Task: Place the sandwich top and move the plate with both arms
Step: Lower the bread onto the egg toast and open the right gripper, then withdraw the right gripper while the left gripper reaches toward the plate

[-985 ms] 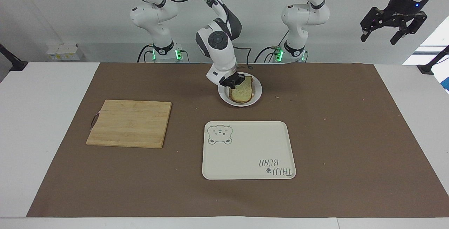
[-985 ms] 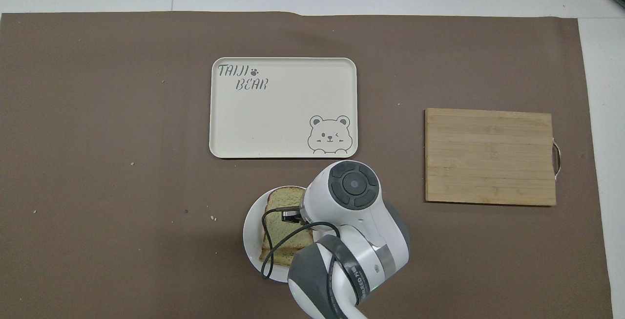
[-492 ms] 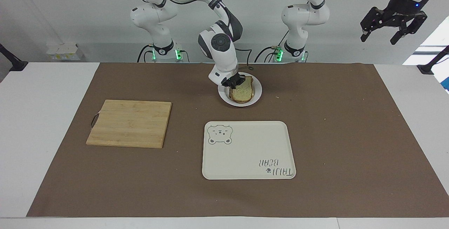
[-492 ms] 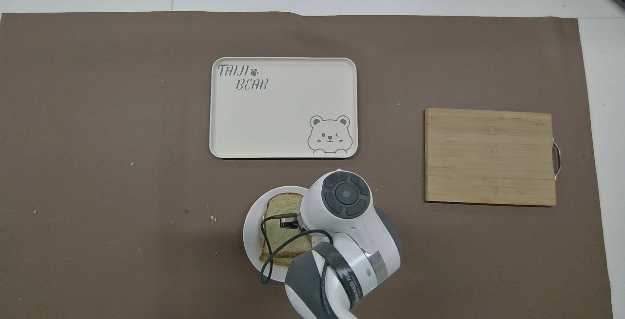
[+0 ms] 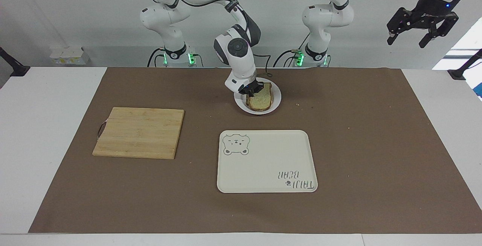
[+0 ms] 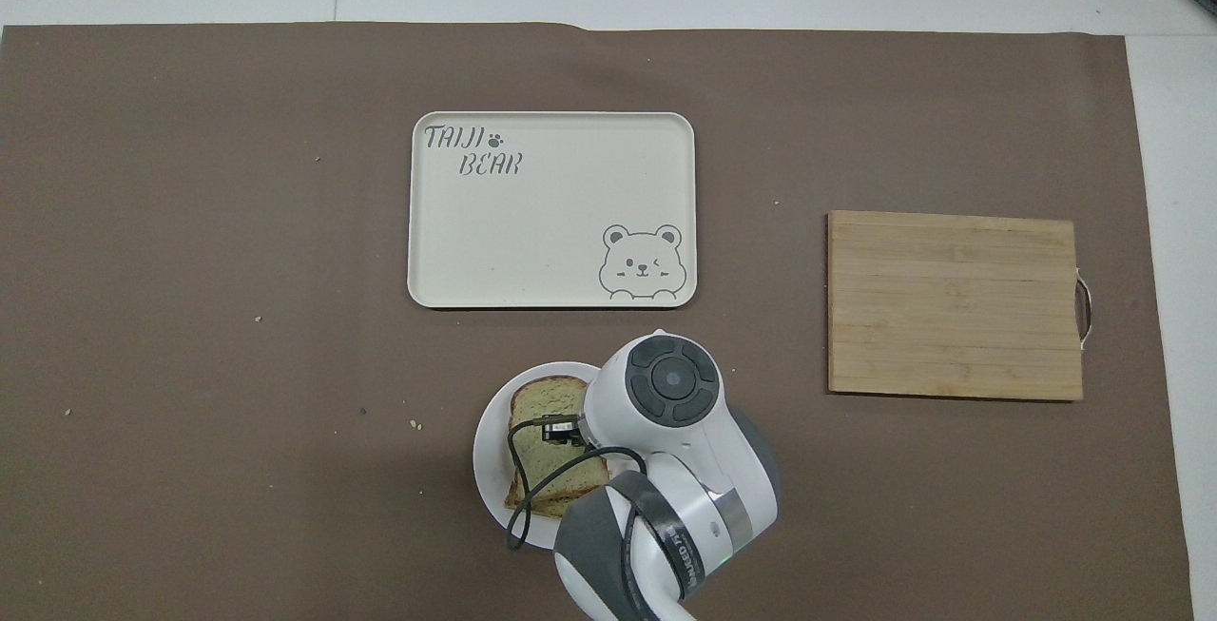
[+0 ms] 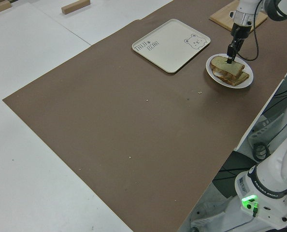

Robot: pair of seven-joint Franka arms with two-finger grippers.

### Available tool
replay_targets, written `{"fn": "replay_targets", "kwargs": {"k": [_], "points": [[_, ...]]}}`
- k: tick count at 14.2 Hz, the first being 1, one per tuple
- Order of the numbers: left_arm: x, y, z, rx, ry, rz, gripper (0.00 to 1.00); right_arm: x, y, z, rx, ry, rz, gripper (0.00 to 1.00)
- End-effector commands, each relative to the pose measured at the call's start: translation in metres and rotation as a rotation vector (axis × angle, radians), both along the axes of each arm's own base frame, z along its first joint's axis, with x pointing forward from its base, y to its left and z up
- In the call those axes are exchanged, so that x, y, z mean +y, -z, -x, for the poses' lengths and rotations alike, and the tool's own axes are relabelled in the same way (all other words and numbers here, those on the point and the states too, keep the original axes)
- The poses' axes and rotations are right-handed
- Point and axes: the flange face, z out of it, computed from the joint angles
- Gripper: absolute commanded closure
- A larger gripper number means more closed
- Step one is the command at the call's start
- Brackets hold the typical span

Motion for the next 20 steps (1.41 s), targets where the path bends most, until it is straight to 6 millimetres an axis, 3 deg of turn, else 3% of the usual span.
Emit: {"fn": "replay_targets", "kwargs": {"k": [1,3,9,13,15,17,20], "points": [[0.002,0.000,0.008,0.009,-0.012,0.009,0.00,0.000,-0.013,-0.019,-0.050,0.004,-0.008,0.00],[0.002,0.000,0.008,0.009,-0.012,0.009,0.00,-0.012,-0.027,-0.035,-0.109,-0.011,0.018,0.00],[-0.005,0.001,0.009,0.011,-0.001,0.009,0.00,-0.077,-0.085,-0.087,-0.249,0.041,0.067,0.00],[-0.006,0.002,0.009,0.015,0.005,0.009,0.00,-0.120,-0.114,-0.099,-0.289,0.047,0.120,0.00],[-0.011,0.003,0.008,0.006,0.012,0.009,0.00,-0.126,-0.131,-0.101,-0.299,0.046,0.136,0.00],[-0.012,0.011,0.009,-0.007,0.014,0.010,0.00,-0.137,-0.150,-0.106,-0.294,0.047,0.172,0.00],[-0.020,0.043,0.006,0.000,0.026,0.011,0.00,-0.169,-0.192,-0.116,-0.292,0.098,0.186,0.00]]}}
